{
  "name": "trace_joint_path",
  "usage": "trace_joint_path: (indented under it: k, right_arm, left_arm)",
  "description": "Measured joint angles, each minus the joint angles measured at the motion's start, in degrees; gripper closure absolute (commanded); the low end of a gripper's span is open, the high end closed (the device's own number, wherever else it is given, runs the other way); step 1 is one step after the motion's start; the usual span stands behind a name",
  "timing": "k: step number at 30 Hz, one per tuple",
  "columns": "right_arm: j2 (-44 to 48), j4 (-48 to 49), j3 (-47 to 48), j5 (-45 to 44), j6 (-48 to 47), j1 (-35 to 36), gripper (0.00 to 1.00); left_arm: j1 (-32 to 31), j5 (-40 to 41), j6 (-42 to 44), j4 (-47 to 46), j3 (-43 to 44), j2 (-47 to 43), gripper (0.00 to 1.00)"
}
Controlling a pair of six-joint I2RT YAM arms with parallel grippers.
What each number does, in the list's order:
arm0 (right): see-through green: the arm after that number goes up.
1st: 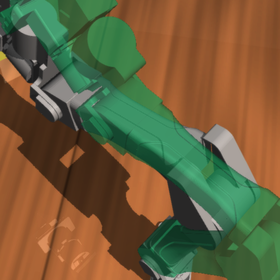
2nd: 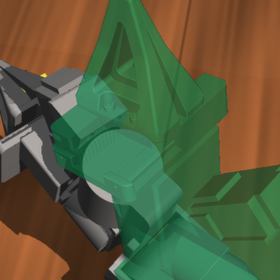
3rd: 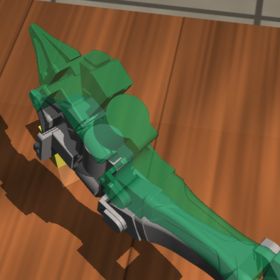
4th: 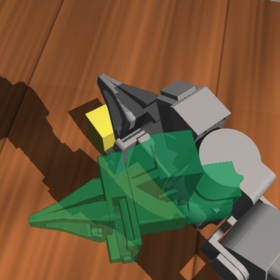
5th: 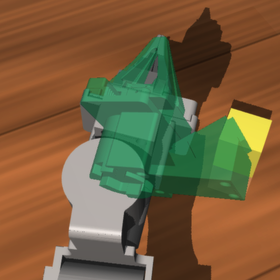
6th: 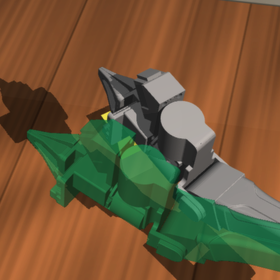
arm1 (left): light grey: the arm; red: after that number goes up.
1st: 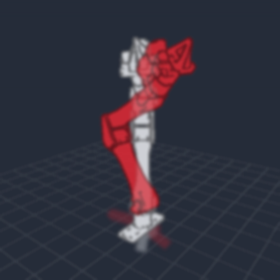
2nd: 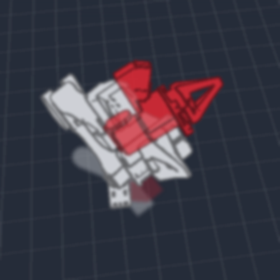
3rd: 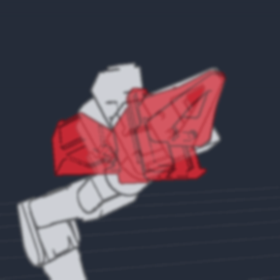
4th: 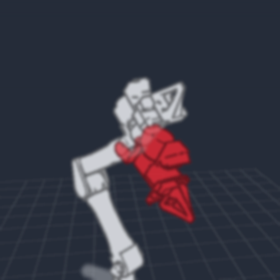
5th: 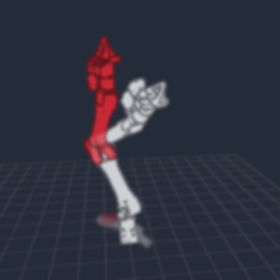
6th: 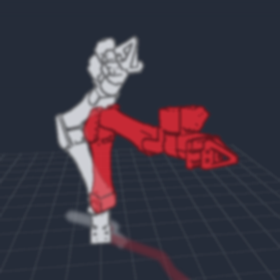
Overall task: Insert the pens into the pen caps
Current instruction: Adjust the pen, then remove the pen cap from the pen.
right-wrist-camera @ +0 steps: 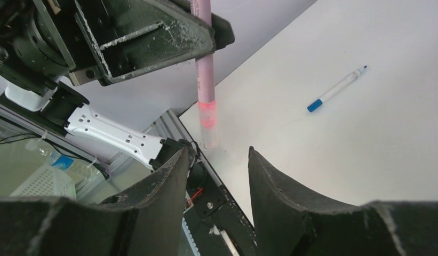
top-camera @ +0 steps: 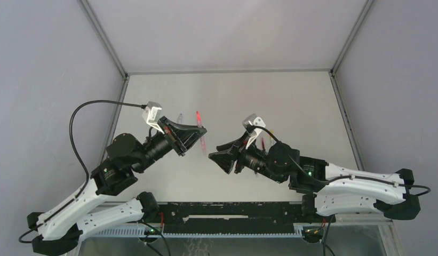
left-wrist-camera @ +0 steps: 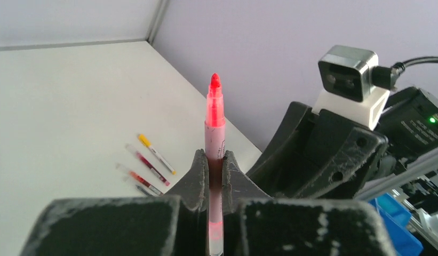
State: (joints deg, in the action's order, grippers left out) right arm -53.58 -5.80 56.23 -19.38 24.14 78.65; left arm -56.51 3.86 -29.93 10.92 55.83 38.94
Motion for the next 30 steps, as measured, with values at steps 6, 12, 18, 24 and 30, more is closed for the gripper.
trace_joint_path:
  k: [6, 12, 18, 24, 30]
  right_arm:
    - [-3.5, 2.3, 0.0, 2.5, 0.0, -0.7, 0.48]
    - [-5.2, 5.3, 0.0, 5.0, 0.2, -2.1, 0.50]
    - [-5.6, 6.5, 0.0, 6.1, 0.3, -3.9, 0.55]
    - [-6.3, 7.4, 0.0, 7.7, 0.3, -5.1, 0.56]
    - [-7.0, 7.9, 0.0, 8.7, 0.3, -5.4, 0.57]
  left_arm:
    - [0.0, 2.6, 0.0, 1.8, 0.1, 0.0, 1.00]
    - [0.0, 2.3, 0.0, 1.7, 0.1, 0.0, 1.00]
    - [0.0, 1.2, -0.1, 0.9, 0.1, -0.2, 1.00]
    - [0.0, 0.4, -0.1, 0.3, 0.0, -0.7, 1.00]
    - [0.0, 0.0, -0.2, 0.0, 0.0, -0.6, 1.00]
